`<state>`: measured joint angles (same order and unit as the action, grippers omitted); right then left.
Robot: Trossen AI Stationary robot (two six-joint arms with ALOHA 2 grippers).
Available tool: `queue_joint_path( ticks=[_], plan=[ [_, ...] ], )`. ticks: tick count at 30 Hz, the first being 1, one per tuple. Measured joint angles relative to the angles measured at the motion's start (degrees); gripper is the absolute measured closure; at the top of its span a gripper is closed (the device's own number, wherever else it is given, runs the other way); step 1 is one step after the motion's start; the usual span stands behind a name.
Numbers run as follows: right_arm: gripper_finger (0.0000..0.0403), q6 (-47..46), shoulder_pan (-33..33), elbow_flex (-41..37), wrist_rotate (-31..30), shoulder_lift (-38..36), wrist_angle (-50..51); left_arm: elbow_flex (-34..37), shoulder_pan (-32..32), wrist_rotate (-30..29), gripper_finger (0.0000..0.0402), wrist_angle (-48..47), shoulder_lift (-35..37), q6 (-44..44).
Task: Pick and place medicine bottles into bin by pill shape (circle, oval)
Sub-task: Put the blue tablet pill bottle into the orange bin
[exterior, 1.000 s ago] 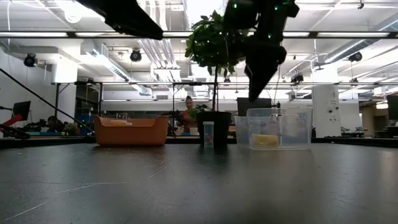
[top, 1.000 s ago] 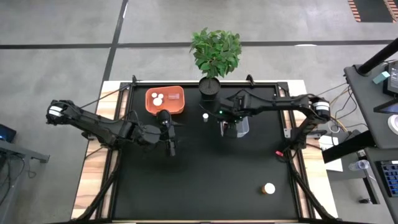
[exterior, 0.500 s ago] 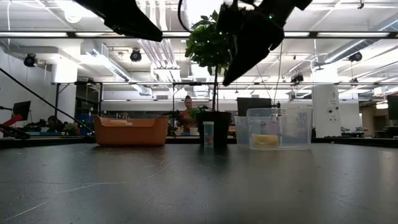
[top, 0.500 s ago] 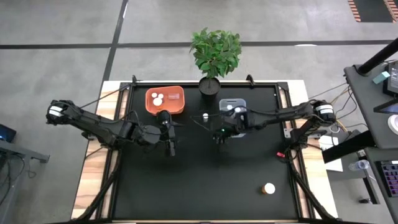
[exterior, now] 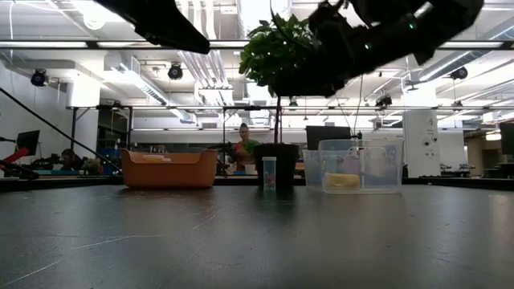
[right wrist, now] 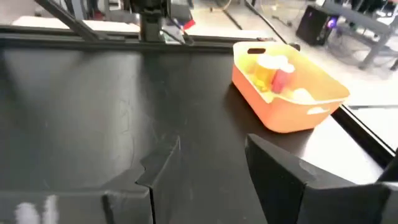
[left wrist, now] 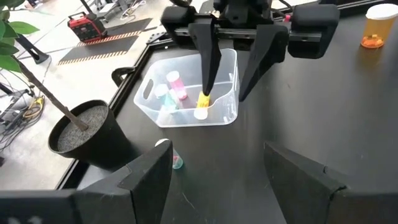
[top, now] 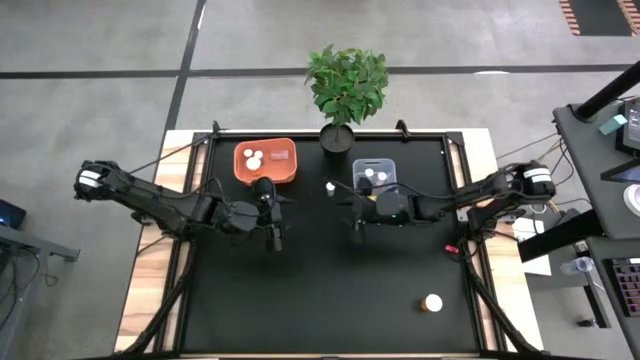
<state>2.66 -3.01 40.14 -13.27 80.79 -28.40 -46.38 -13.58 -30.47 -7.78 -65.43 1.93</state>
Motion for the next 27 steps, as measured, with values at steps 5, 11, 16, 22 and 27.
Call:
queue_joint_path(
  ticks=[5, 11, 16, 22, 27],
  plan=[
    [0.0227, -2.65, 0.02, -2.89, -0.36, -0.09, -2.05, 0.25, 0.0, 0.01, 0.0169, -0.17, 0.0, 0.0],
    [0.0227, -1.65, 0.0, -3.0, -0.4, -0.11, -2.3, 0.45, 0.02, -0.01, 0.0169, -0.1, 0.0, 0.02],
    [0.0227, -1.53, -0.01, -3.0, -0.38, -0.11, -2.35, 0.51, 0.02, -0.01, 0.0169, 0.1, 0.0, 0.02],
    [0.0227, -1.42, -0.11, -3.0, -0.36, -0.11, -2.34, 0.51, 0.02, -0.01, 0.0169, 0.08, 0.0, 0.02],
    [0.0227, -0.26, -0.51, -3.0, -0.4, -0.25, -1.89, 0.51, 0.02, -0.01, 0.0169, 0.06, 0.0, 0.02]
  ],
)
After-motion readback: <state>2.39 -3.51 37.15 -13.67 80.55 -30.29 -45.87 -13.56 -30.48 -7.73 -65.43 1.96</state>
